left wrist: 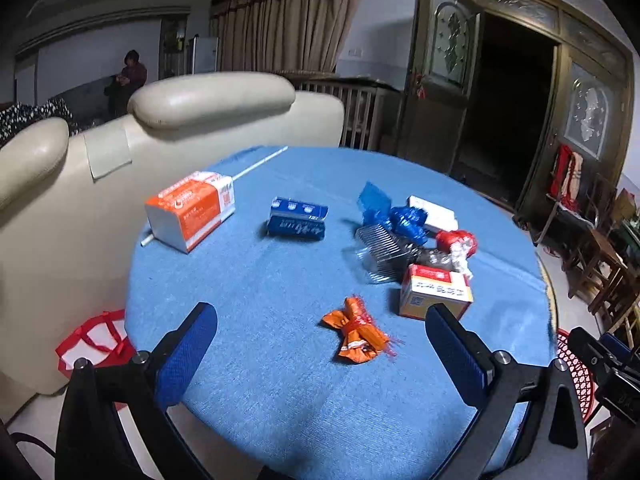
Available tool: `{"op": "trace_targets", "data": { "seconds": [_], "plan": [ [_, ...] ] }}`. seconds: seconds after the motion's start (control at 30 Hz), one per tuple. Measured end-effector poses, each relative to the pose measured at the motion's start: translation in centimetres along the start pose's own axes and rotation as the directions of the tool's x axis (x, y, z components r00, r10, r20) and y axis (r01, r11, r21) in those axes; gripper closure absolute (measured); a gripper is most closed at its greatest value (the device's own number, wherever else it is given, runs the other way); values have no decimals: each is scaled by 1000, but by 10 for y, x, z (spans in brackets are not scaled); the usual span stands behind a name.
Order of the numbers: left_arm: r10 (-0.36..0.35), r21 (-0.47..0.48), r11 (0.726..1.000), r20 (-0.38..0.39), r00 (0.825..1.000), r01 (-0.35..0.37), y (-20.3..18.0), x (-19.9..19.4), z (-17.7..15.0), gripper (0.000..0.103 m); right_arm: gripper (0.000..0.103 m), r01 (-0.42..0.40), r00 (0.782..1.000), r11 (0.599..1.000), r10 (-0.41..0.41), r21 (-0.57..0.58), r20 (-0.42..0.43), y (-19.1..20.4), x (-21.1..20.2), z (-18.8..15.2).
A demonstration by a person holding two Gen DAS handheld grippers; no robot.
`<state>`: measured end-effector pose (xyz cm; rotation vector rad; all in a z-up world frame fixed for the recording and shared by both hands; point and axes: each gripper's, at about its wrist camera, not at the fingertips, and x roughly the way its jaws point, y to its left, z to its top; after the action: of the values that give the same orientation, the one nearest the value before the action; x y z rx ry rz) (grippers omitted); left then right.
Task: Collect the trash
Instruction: 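Raise both tools and move them toward the trash on the table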
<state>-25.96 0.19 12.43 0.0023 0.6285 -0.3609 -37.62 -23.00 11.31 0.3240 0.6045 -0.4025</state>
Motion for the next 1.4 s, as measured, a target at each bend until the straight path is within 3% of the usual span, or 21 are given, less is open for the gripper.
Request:
{"op": "trace_targets", "data": {
  "seconds": [0.77,1.4],
  "plan": [
    [-5,79,997,-11,1000,6,-25,2,-17,0,0,40,999,998,-41,45,28,-20,-6,-9],
    [-3,91,996,-28,1000,6,-27,5,-18,0,0,49,998,998,-50,43,25,-19,-6,-9]
  ]
}}
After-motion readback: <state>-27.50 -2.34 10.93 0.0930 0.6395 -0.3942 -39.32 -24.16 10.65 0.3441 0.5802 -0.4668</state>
